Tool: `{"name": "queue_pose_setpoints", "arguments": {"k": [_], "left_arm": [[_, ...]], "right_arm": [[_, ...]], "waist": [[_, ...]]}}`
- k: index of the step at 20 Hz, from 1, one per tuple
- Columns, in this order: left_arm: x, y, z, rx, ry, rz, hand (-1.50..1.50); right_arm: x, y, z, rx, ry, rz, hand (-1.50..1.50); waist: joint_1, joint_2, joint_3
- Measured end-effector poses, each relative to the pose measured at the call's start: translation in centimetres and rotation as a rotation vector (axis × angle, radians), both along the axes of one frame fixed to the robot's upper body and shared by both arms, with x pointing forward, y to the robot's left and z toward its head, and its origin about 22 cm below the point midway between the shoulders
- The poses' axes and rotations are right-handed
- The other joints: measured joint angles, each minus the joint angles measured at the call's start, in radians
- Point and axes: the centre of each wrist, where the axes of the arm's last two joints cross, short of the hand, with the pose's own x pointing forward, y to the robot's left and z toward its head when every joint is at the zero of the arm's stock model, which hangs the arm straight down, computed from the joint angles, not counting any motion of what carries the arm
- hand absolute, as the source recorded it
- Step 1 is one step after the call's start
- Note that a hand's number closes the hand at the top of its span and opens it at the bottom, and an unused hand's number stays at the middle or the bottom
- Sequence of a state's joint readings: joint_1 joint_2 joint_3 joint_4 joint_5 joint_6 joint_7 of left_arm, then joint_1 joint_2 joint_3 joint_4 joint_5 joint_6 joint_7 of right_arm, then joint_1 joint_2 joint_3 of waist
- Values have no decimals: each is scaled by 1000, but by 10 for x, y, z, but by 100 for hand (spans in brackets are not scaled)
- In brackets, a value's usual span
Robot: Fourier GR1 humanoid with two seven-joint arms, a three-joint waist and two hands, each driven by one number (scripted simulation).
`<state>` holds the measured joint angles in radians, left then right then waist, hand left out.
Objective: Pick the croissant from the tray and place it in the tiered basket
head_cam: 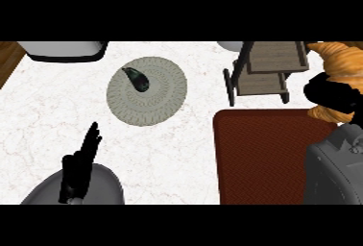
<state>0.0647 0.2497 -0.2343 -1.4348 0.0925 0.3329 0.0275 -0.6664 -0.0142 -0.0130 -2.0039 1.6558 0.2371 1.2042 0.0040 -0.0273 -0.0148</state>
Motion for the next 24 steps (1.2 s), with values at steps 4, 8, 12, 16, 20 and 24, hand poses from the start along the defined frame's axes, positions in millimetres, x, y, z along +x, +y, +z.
{"name": "queue_pose_setpoints", "arguments": {"k": [4, 8, 12, 16, 20, 24], "left_arm": [[1, -2, 0, -2, 2, -10, 0], [4, -4, 1, -5, 4, -17, 0], [5, -4, 2, -8, 3, -25, 0], [6, -6, 2, -12, -4, -28, 0], [6, -8, 3, -5, -18, -34, 0], [6, -8, 4, -11, -21, -30, 0]], "right_arm": [[9, 11, 31, -47, -26, -44, 150], [19, 18, 66, -67, -26, -93, 150], [31, 21, 103, -54, -4, -150, 150], [42, 20, 141, -21, 34, -177, 150], [58, 16, 168, 10, 103, -176, 150], [79, 11, 178, 40, 179, -167, 150]], "waist": [[10, 2, 2], [19, 7, 5], [26, 14, 8], [28, 20, 12], [33, 27, 14], [33, 31, 15]]}}
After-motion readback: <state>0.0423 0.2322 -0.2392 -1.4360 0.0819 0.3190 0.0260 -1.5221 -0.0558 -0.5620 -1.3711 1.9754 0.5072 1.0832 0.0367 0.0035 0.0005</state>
